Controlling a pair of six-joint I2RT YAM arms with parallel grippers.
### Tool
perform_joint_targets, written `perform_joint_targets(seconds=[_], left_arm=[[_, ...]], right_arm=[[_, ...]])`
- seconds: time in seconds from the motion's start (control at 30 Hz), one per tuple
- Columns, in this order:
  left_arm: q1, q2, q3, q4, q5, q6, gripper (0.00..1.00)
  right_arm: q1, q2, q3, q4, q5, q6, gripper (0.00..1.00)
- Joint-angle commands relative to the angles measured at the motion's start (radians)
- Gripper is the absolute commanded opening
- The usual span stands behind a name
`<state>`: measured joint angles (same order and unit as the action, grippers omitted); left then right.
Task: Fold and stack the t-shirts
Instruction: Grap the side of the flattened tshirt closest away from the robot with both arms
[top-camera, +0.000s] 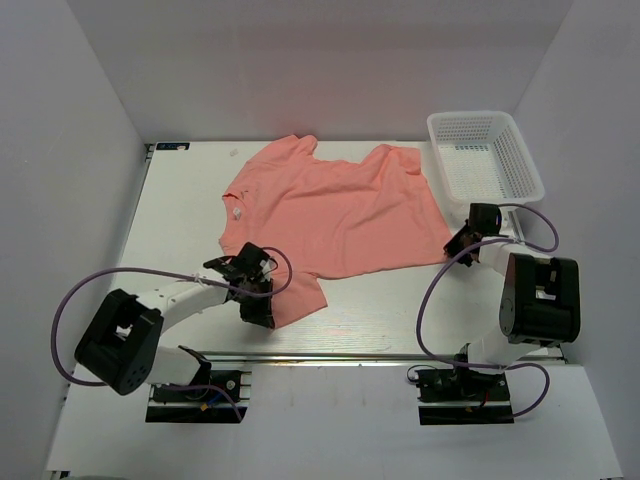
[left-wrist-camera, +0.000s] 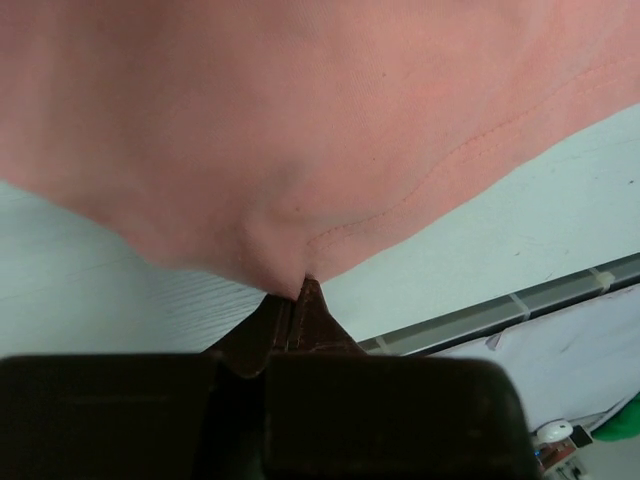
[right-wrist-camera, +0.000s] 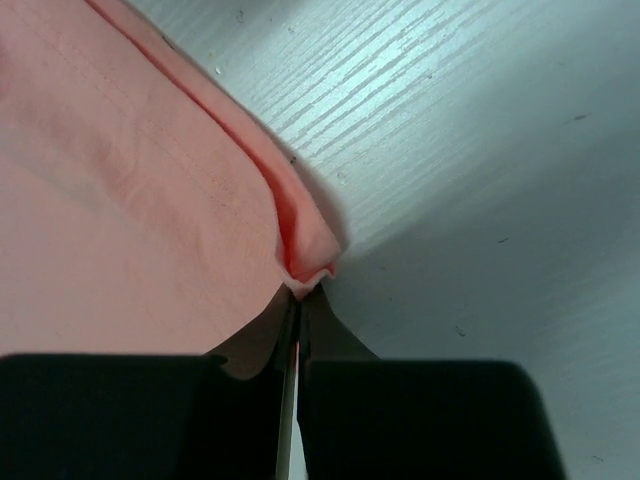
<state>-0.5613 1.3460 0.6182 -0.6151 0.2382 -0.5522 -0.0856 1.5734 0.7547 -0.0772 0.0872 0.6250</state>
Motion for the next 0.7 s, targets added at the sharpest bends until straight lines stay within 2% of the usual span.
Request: perform_joint_targets(seconds=[0.0,0.13,0.2,0.23,0.4,0.47,0.57,0.67], left_arm=[[-0.003,-0.077,0.02,0.004,-0.03,0.037,0.0],[-0.003,-0.169,0.02,0.037,-0.017,0.06,0.0],[-0.003,-0.195,0.02,0.037,0.003,0.072,0.0],[-0.003,-0.206,0.02,0.037,0.003,0.072,0.0],[-0.003,-0.24,0.041,-0.029,0.003,0.081,0.0],[-0.003,-0.24,0.041,-0.058,0.003,0.081,0.0],[-0.003,-0.249,0.051,-0.135,0.003,0.061,0.0],[-0.003,-0.281,0.029,-0.195,0.027,0.034,0.0]], right_arm=[[-0.002,-0.051,-0.028,-0.035,0.035,-0.004,0.0],[0.0,-0.189,-0.063,-0.133,0.007,-0.028,0.0],[0.003,-0.234,-0.068,-0.238,-0.007,-0.044,0.0],[0.003,-0.307,-0.074,-0.271,-0.017,-0.048,0.0],[0.003,-0.521,-0.113,-0.476,-0.119,-0.07,0.0],[0.001,-0.593,-0.133,-0.545,-0.1,-0.073,0.0],[0.0,-0.63,-0.149,-0.654,-0.05,-0.076,0.0],[-0.003,-0.642,-0.123,-0.708,-0.076,-0.065,0.0]])
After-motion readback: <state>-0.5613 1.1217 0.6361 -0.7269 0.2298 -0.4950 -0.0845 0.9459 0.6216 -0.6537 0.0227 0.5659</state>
